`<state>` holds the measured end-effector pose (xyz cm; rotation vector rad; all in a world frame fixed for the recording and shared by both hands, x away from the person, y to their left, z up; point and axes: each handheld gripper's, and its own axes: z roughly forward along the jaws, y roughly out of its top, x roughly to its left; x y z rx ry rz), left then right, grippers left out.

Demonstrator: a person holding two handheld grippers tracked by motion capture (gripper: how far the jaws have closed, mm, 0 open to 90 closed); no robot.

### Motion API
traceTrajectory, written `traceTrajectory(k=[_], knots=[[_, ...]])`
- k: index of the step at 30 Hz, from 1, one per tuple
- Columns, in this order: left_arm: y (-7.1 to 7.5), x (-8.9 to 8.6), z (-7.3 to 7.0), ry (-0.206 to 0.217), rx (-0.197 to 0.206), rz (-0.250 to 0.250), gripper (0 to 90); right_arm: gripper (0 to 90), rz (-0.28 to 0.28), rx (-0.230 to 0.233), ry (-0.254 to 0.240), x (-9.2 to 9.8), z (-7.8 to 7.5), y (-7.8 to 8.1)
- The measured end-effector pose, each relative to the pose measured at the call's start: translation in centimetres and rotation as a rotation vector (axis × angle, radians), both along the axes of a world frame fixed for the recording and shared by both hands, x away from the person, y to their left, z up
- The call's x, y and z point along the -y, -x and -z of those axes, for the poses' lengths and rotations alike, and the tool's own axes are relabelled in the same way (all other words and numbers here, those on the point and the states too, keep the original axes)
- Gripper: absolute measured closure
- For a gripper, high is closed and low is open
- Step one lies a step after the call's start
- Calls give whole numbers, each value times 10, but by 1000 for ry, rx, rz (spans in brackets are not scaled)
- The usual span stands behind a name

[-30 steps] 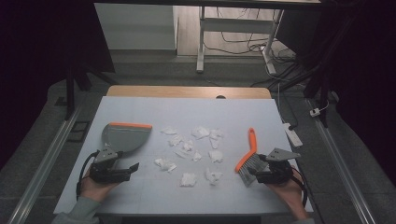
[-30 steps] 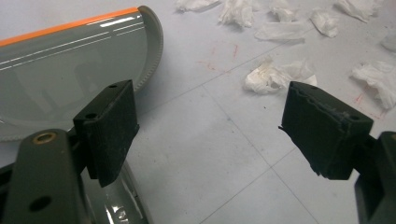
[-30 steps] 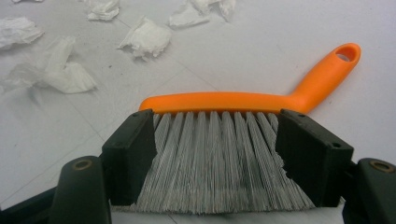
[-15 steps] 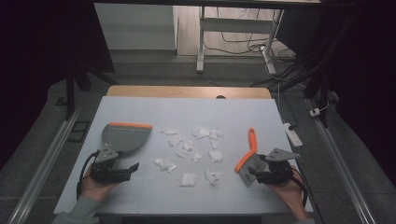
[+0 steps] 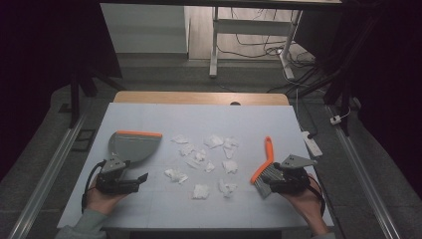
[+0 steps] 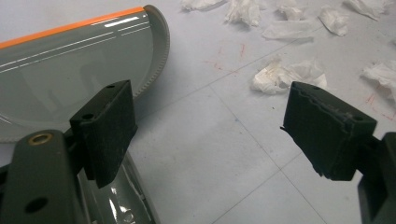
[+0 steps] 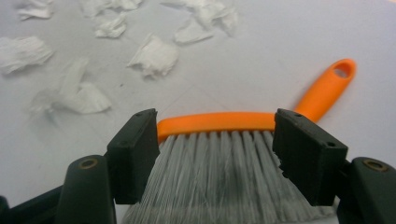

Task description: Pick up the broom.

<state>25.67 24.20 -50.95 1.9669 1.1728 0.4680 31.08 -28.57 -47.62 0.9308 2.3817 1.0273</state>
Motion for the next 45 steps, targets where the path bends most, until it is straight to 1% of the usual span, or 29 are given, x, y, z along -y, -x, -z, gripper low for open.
traceTrajectory(k=[2, 4, 5, 6, 10, 11, 15, 16, 17, 20, 21, 22, 23, 25, 26, 27, 28, 29, 30, 32, 33, 34, 35, 36, 37, 40, 41, 43, 45], knots=[[0, 0, 0, 0, 3, 0, 178, 326, 36, 0, 10, -4, -7, -4], [0, 0, 0, -1, 3, -1, 178, 332, 40, -18, -3, -6, -13, -8], [0, 0, 0, 5, 1, 1, 176, 329, 52, -29, -2, -8, -17, -11], [0, 0, -1, 30, 0, 17, 175, 328, 58, -33, -1, -9, -20, -14], [0, 1, -2, 30, 5, 16, 175, 328, 76, -43, 5, -11, -28, -19], [0, 1, -2, 29, 3, 15, 175, 328, 91, -48, 18, -11, -32, -22], [-1, 2, -1, 19, -1, 10, 175, 329, 114, -67, 42, -12, -37, -30], [-1, 2, 0, 17, -1, 10, 175, 329, 127, -94, 75, -14, -38, -37], [-1, 1, 0, 18, -1, 13, 174, 329, 143, -102, 86, -16, -38, -41], [0, 1, -1, 20, 2, 12, 173, 330, 177, -150, 98, -18, -37, -52], [0, 1, -1, 21, 2, 12, 173, 330, 177, -150, 98, -18, -37, -52], [0, 1, 0, 21, 1, 13, 174, 329, 207, -184, 104, -18, -35, -60], [-1, 1, 0, 20, -1, 14, 173, 330, 213, -197, 108, -17, -34, -62], [-1, 1, -1, 20, -2, 13, 173, 333, 229, -217, 147, -19, -32, -69], [-1, 1, -1, 20, -2, 13, 172, 333, 229, -217, 147, -19, -32, -69], [0, 1, -1, 27, -2, 9, 172, 333, 250, -254, 159, -20, -30, -76], [1, 0, -3, 40, 4, 7, 173, 333, 263, -271, 153, -21, -29, -81], [1, 0, -3, 40, 4, 7, 173, 332, 275, -291, 166, -23, -29, -86], [2, 0, -3, 39, 7, 9, 173, 332, 275, -291, 166, -23, -29, -86], [2, 0, -3, 39, 7, 11, 174, 329, 302, -316, 206, -26, -30, -95], [2, 1, -3, 38, 6, 16, 174, 330, 329, -346, 196, -27, -32, -103], [2, 1, -3, 38, 6, 16, 174, 329, 341, -363, 191, -27, -32, -107], [2, 1, -3, 38, 5, 21, 174, 329, 341, -363, 191, -27, -32, -107], [2, 1, -3, 38, 7, 25, 174, 329, 362, -398, 191, -28, -29, -113], [3, 2, -3, 38, 9, 29, 174, 329, 381, -405, 191, -29, -27, -115], [4, 3, -4, 41, 14, 37, 175, 329, 404, -426, 204, -31, -24, -120], [4, 3, -4, 41, 14, 39, 175, 329, 431, -442, 229, -33, -20, -126], [3, 3, -3, 41, 11, 42, 175, 330, 438, -473, 260, -35, -15, -132], [2, 3, -3, 43, 10, 45, 175, 329, 452, -514, 253, -35, -10, -135]])
